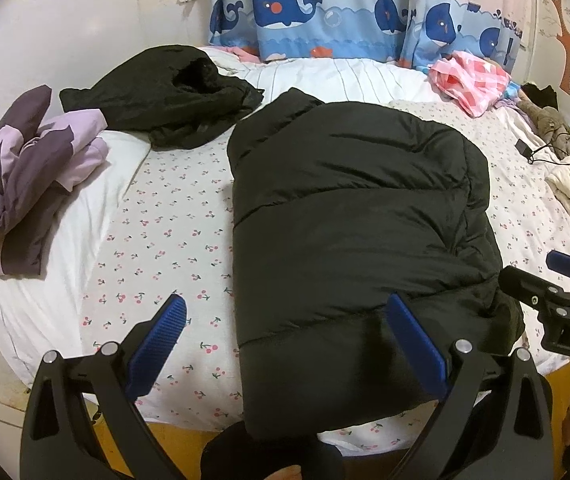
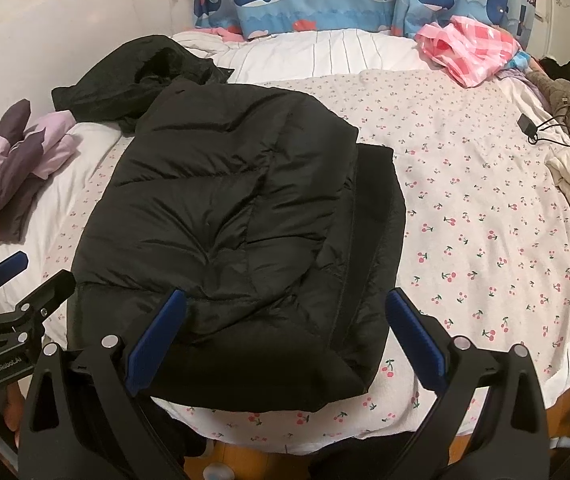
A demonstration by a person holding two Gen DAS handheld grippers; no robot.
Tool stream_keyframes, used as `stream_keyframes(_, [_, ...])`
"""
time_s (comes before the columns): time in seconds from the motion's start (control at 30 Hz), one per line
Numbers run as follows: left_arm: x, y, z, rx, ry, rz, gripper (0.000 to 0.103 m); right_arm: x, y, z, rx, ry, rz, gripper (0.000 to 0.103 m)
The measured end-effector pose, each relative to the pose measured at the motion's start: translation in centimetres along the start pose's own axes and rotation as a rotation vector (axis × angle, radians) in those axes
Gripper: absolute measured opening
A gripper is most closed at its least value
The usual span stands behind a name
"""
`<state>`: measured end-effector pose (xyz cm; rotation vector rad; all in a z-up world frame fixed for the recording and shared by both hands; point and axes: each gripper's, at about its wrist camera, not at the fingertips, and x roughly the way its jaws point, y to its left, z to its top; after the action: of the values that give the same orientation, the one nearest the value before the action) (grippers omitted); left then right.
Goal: Fold large clothes
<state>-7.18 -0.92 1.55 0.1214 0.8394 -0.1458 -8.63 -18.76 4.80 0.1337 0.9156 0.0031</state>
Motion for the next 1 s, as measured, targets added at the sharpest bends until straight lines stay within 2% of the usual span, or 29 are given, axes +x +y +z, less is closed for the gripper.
stream_keyframes(0.3, [-0.7, 0.2, -0.1, -0.002, -0.014, 0.013, 0.096, -1.5, 0.3, -0.3, -0.001, -0.017, -0.003, 0.096])
stream_keyframes(0.7, [-1.3, -0.5, 0.4, 0.016, -0.028, 0.01, 0.096, -1.9, 0.3, 1.3, -0.016, -0.033, -0.004, 0.096])
stream_keyframes(0.8, [-1.0, -0.5, 0.6, 0.014, -0.011, -0.014, 0.096, -1.2, 0.3, 1.8, -0.026, -0.021, -0.004, 0.096])
stream_keyframes(0.83, [-0.6, -0.4, 0.9, 0.01, 0.004, -0.042, 0.096, -1.0, 0.2, 2.2, -0.03, -0.021, -0.007, 0.096])
stream_keyframes(1.0, [1.7, 1.3, 2.9, -0.032, 0.054, -0.093, 0.096, 0.3, -1.9, 5.8, -0.002, -0.044, 0.01, 0.096])
